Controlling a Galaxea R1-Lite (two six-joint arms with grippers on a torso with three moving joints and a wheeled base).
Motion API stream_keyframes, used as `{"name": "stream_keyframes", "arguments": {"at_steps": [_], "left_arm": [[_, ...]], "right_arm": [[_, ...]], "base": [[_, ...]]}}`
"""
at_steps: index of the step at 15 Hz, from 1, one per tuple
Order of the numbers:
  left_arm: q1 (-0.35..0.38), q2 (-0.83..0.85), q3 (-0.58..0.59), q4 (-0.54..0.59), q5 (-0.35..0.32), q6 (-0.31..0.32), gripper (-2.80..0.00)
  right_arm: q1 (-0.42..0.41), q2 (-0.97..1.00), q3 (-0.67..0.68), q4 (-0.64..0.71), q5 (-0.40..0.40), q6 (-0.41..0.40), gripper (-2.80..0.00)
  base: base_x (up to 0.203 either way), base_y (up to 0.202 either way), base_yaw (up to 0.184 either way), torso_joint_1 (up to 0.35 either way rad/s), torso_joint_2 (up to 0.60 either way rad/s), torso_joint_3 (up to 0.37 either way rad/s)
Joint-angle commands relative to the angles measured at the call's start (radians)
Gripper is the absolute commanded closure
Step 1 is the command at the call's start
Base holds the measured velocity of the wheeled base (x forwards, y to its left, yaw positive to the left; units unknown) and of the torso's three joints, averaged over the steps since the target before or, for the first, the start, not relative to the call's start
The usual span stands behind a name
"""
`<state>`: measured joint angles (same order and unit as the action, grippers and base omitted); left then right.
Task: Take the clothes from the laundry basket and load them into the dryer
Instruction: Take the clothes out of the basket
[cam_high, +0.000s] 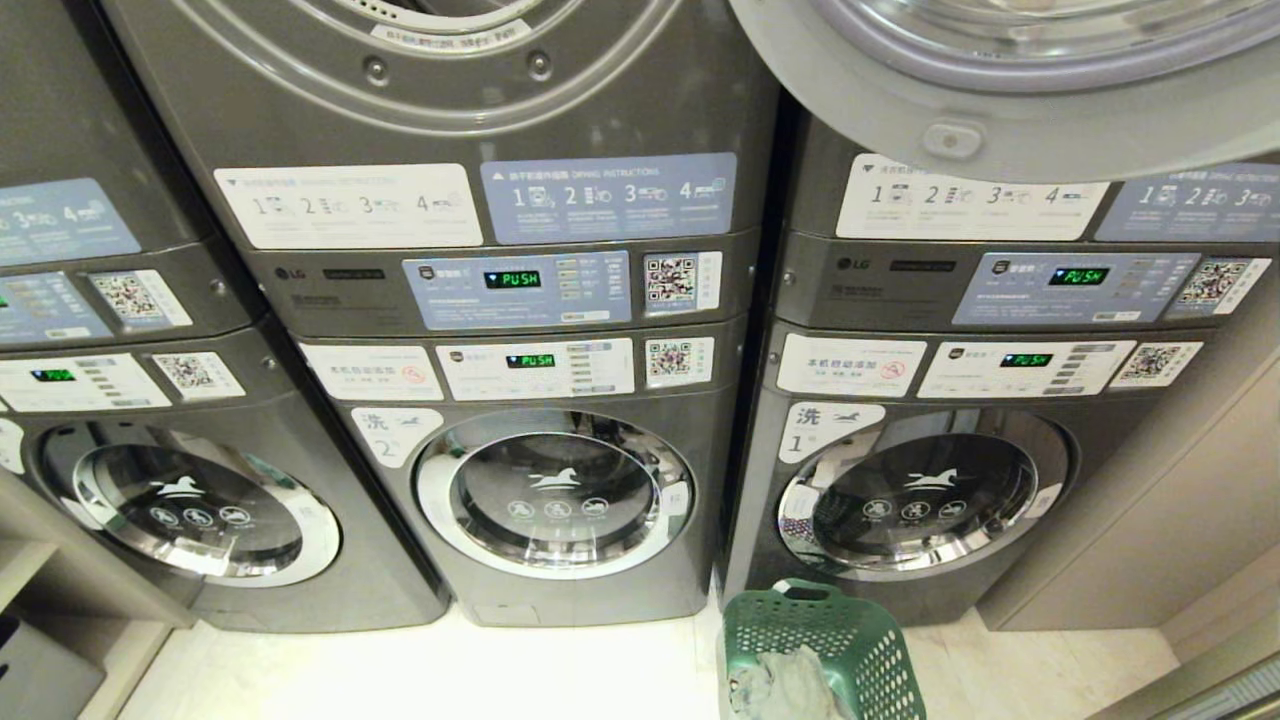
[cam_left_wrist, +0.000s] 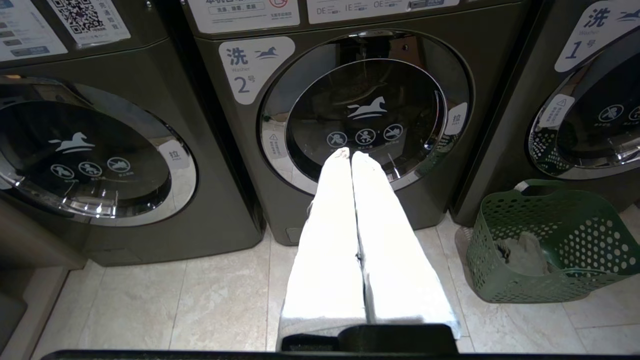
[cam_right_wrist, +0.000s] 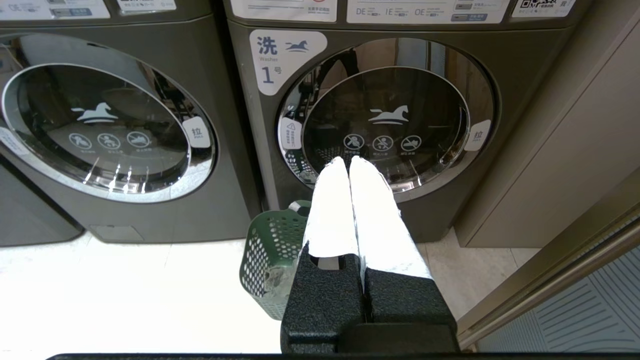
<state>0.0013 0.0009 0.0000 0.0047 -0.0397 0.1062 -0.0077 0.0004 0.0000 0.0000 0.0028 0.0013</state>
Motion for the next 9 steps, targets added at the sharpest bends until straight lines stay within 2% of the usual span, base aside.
{"name": "stream_keyframes", "arguments": {"at_steps": [1,9], "left_arm": [[0.0,0.0,0.0,0.0,0.0,0.0,0.0],[0.0,-0.001,0.0,0.0,0.001,0.0,0.0]], "right_arm": [[0.0,0.001,0.0,0.0,0.0,0.0,0.0],[0.0,0.001,0.0,0.0,0.0,-0.001,0.0]], "base": [[0.0,0.0,0.0,-0.095,0.21,0.117],[0.0,0.0,0.0,-0.122,0.26,0.137]]}}
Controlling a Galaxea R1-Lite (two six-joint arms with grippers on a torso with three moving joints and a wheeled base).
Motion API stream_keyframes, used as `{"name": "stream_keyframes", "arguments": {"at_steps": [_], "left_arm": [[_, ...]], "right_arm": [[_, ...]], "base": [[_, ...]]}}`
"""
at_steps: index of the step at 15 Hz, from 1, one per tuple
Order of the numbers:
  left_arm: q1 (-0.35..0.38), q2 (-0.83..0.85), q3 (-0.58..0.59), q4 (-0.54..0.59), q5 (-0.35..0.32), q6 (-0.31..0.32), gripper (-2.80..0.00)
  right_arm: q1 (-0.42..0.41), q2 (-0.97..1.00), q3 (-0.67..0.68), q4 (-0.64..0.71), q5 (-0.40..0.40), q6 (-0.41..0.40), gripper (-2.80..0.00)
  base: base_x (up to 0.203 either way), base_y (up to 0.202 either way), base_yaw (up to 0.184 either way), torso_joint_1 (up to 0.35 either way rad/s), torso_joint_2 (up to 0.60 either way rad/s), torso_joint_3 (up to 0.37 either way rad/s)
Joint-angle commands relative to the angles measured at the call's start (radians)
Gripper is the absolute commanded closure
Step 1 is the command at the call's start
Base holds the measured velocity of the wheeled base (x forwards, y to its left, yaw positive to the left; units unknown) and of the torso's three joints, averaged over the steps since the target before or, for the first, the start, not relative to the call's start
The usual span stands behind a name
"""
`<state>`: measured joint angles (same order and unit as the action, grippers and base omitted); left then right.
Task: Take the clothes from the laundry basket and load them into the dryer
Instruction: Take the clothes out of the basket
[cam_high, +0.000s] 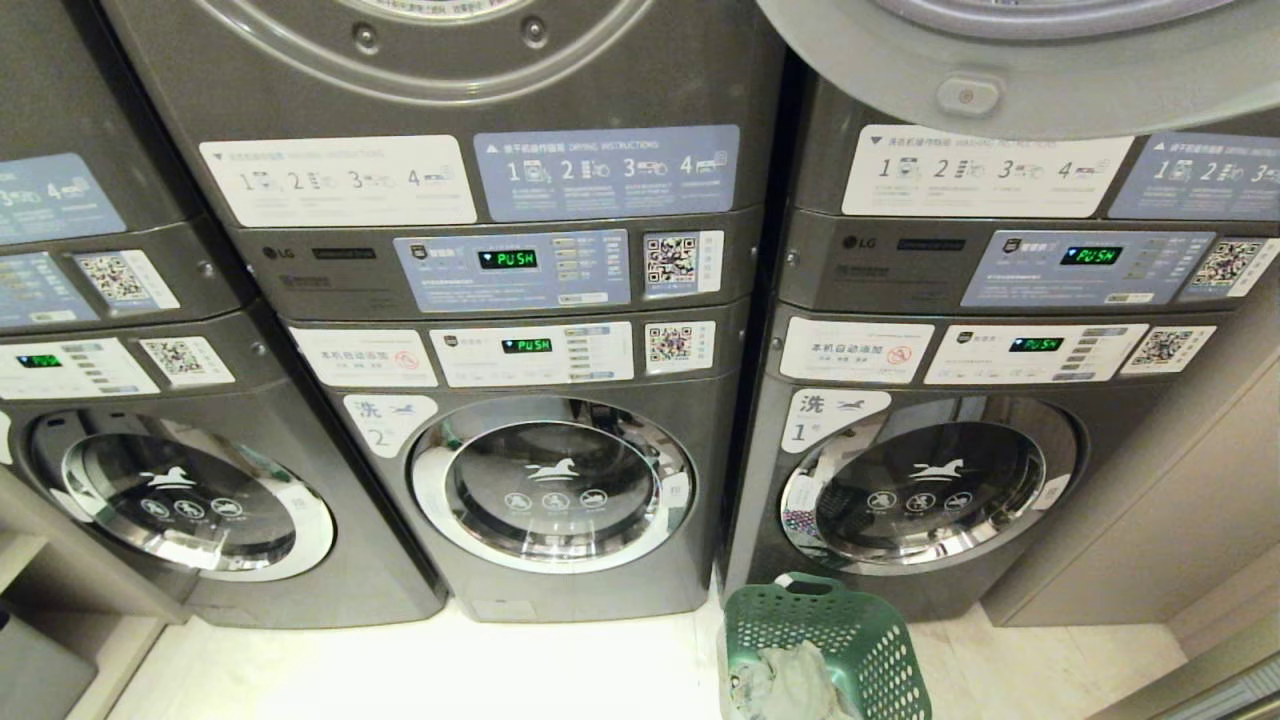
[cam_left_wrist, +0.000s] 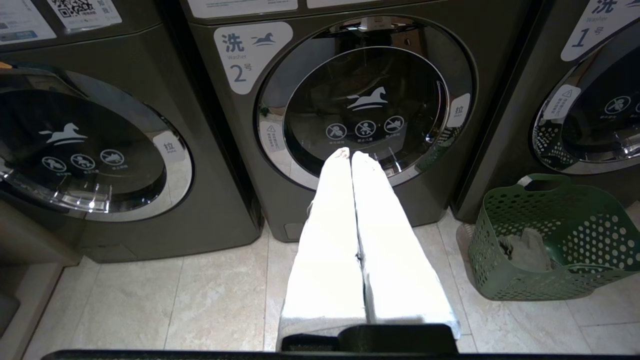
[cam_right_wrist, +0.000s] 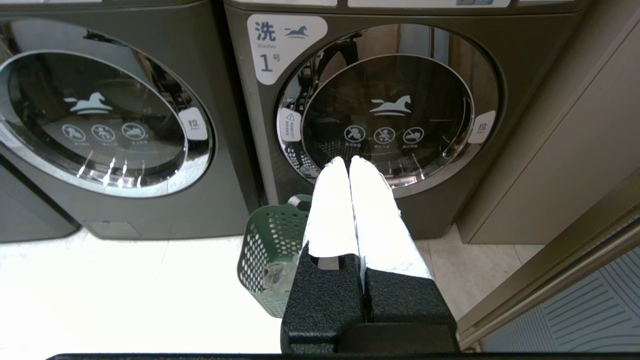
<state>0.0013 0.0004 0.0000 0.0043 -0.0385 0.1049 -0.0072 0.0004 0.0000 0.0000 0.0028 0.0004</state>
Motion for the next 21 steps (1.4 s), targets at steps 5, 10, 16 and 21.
{"name": "stream_keyframes", "arguments": {"at_steps": [5,10,16,21], "left_arm": [[0.0,0.0,0.0,0.0,0.0,-0.001,0.0],[0.0,0.0,0.0,0.0,-0.001,-0.001,0.0],[0.0,0.0,0.0,0.0,-0.002,-0.001,0.0],[0.0,0.0,0.0,0.0,0.008,-0.002,0.0]], "right_arm": [[0.0,0.001,0.0,0.0,0.0,0.0,0.0],[0.0,0.001,0.0,0.0,0.0,-0.002,0.0],[0.0,0.001,0.0,0.0,0.0,-0.002,0.0],[0.0,0.001,0.0,0.0,0.0,-0.002,0.0]], "base": [[0.0,0.0,0.0,-0.142,0.31,0.16],[0.0,0.0,0.0,-0.144,0.32,0.168],[0.0,0.0,0.0,-0.159,0.34,0.181],[0.0,0.0,0.0,-0.192,0.43,0.236]]}}
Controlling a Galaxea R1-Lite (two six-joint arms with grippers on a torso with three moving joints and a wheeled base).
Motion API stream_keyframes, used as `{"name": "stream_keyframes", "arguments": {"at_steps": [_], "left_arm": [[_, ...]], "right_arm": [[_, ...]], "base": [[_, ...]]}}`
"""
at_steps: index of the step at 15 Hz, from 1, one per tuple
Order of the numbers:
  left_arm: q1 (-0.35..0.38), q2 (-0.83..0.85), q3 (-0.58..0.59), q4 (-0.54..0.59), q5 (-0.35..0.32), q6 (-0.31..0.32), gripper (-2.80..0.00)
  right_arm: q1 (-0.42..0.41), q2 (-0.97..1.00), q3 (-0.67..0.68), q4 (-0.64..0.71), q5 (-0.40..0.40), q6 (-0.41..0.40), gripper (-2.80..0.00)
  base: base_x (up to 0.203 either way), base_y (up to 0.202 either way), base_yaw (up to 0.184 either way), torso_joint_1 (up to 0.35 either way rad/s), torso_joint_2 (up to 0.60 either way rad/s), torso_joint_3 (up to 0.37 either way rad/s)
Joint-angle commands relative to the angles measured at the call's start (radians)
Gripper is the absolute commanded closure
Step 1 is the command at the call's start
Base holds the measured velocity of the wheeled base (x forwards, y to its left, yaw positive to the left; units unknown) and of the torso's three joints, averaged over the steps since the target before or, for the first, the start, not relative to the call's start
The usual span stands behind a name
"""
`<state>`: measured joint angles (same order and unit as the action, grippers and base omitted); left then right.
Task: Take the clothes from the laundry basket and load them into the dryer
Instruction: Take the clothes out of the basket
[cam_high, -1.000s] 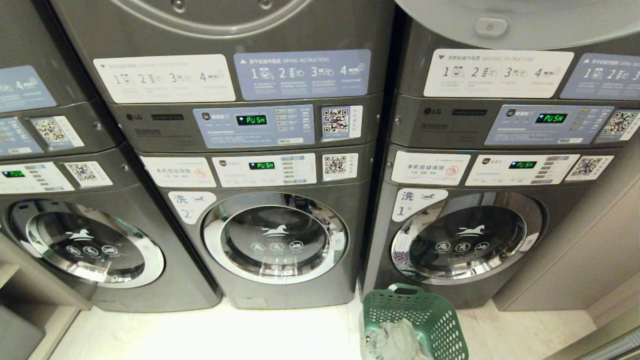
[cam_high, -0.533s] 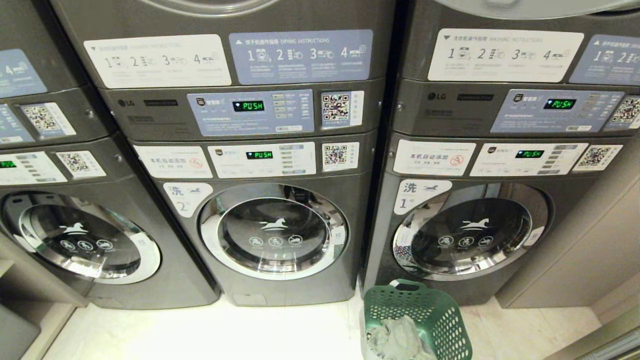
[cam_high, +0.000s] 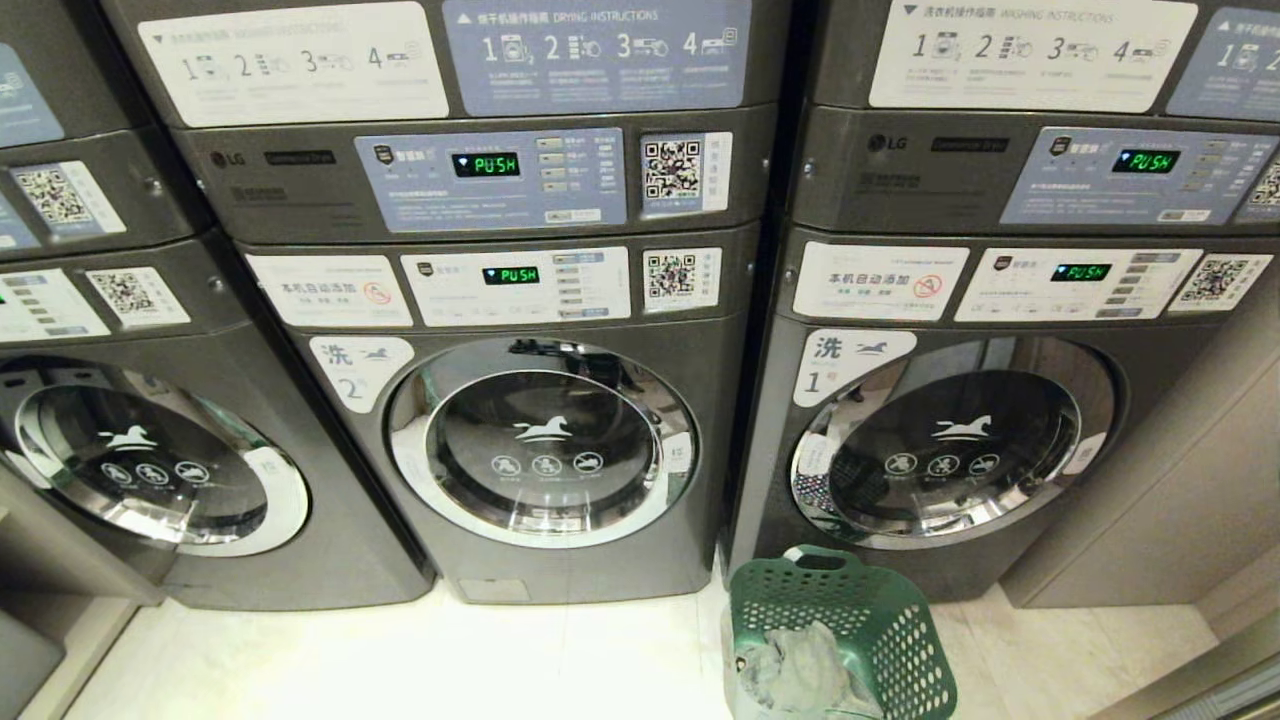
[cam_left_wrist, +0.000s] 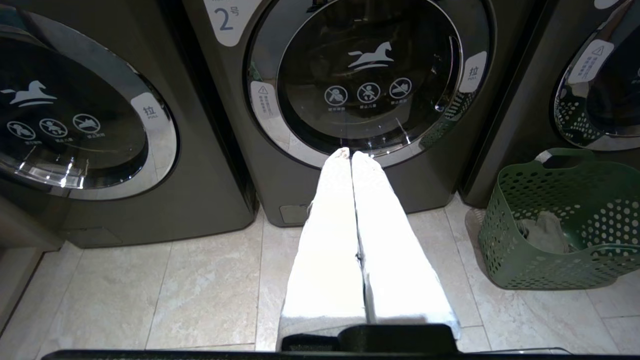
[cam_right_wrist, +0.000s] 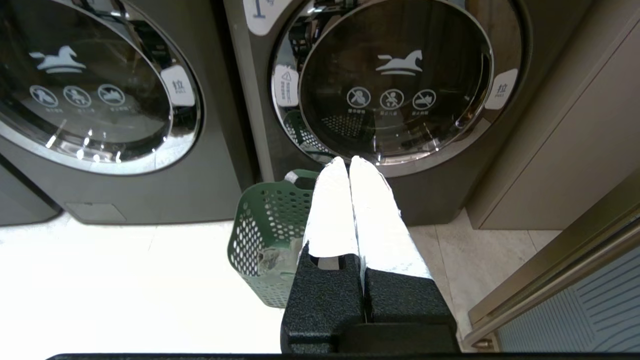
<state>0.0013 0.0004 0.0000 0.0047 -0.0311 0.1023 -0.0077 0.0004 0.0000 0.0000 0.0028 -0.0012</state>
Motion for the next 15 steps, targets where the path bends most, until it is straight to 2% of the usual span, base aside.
{"name": "stream_keyframes", "arguments": {"at_steps": [1,10,15], "left_arm": [[0.0,0.001,0.0,0.0,0.0,0.0,0.0],[0.0,0.001,0.0,0.0,0.005,-0.016,0.0],[0.0,0.001,0.0,0.0,0.005,-0.016,0.0]], "right_arm": [[0.0,0.001,0.0,0.0,0.0,0.0,0.0],[0.0,0.001,0.0,0.0,0.0,0.0,0.0],[0.0,0.001,0.0,0.0,0.0,0.002,0.0]], "base": [[0.0,0.0,0.0,-0.251,0.54,0.31],[0.0,0.0,0.0,-0.231,0.53,0.303],[0.0,0.0,0.0,-0.184,0.47,0.126]]}}
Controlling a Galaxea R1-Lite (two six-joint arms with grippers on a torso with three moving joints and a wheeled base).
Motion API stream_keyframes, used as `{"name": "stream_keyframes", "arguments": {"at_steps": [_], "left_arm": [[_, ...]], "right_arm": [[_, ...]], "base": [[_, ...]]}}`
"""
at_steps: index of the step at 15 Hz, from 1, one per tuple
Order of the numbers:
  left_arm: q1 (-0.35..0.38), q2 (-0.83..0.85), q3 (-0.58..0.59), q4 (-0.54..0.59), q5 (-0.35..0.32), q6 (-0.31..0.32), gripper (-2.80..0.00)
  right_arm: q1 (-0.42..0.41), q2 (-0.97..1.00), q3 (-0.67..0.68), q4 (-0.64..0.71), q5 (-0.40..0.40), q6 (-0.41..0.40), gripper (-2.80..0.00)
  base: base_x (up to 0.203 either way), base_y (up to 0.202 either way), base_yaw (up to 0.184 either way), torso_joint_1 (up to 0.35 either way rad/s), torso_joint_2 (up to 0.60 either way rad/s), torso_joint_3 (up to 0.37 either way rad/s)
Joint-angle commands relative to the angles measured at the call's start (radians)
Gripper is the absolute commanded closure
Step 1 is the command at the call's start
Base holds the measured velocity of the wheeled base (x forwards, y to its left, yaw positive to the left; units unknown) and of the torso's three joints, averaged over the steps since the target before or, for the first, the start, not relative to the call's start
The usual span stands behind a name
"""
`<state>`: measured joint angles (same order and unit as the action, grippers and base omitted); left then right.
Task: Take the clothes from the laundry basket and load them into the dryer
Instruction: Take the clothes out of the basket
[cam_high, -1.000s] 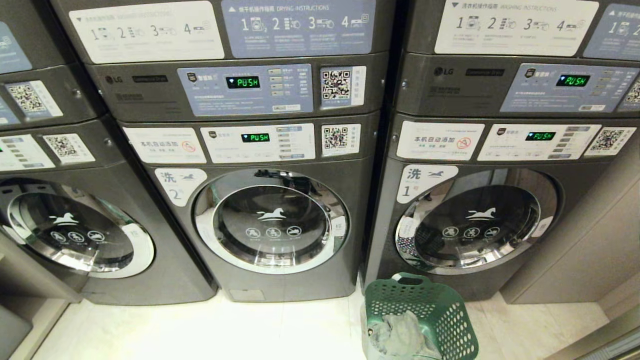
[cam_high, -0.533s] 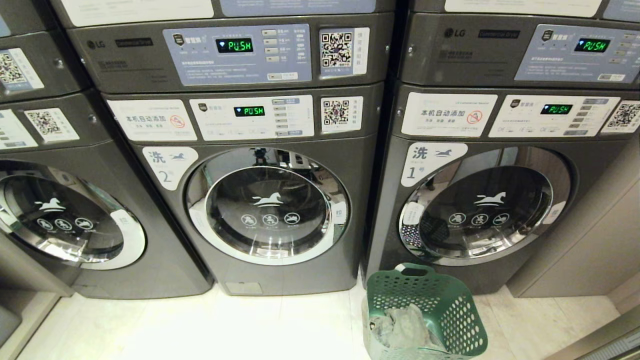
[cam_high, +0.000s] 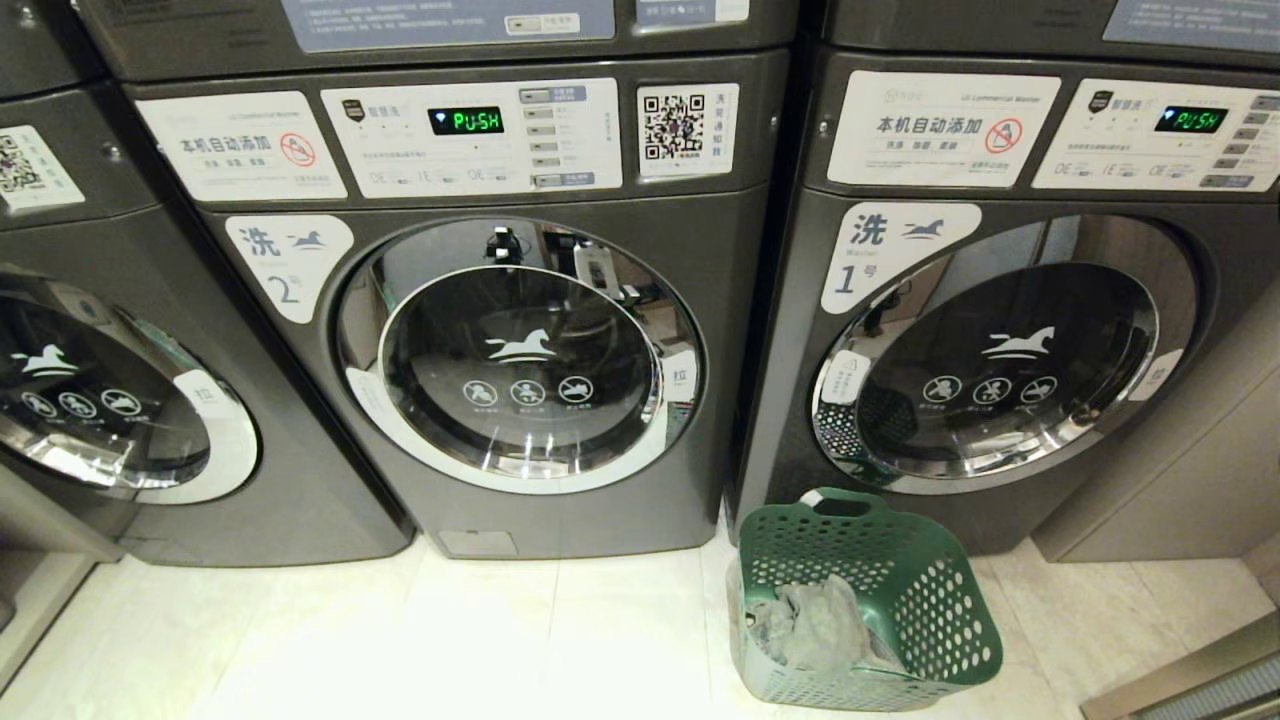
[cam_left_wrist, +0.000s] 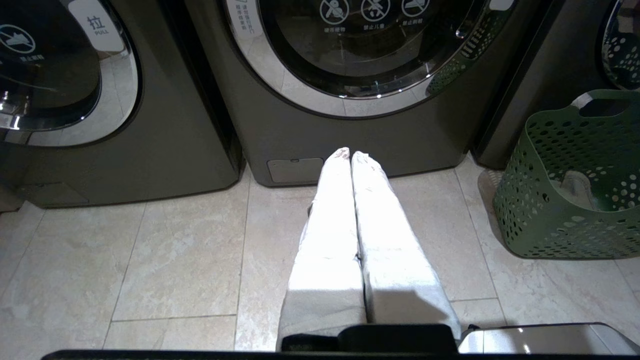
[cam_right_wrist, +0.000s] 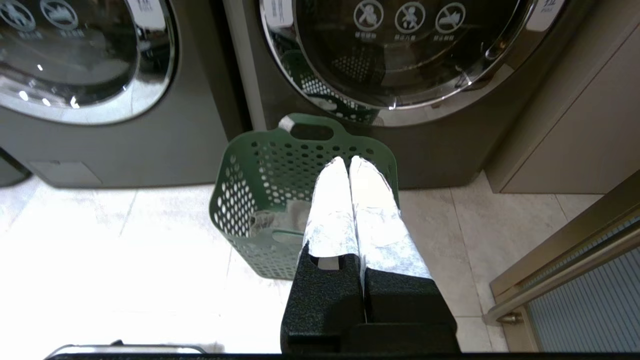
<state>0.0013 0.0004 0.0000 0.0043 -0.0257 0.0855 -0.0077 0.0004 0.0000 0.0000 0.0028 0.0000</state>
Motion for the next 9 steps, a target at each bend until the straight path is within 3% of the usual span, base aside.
{"name": "stream_keyframes", "arguments": {"at_steps": [1,9], "left_arm": [[0.0,0.001,0.0,0.0,0.0,0.0,0.0],[0.0,0.001,0.0,0.0,0.0,0.0,0.0]], "right_arm": [[0.0,0.001,0.0,0.0,0.0,0.0,0.0],[0.0,0.001,0.0,0.0,0.001,-0.002,0.0]], "base": [[0.0,0.0,0.0,-0.074,0.19,-0.076],[0.0,0.0,0.0,-0.009,0.03,-0.176]]}}
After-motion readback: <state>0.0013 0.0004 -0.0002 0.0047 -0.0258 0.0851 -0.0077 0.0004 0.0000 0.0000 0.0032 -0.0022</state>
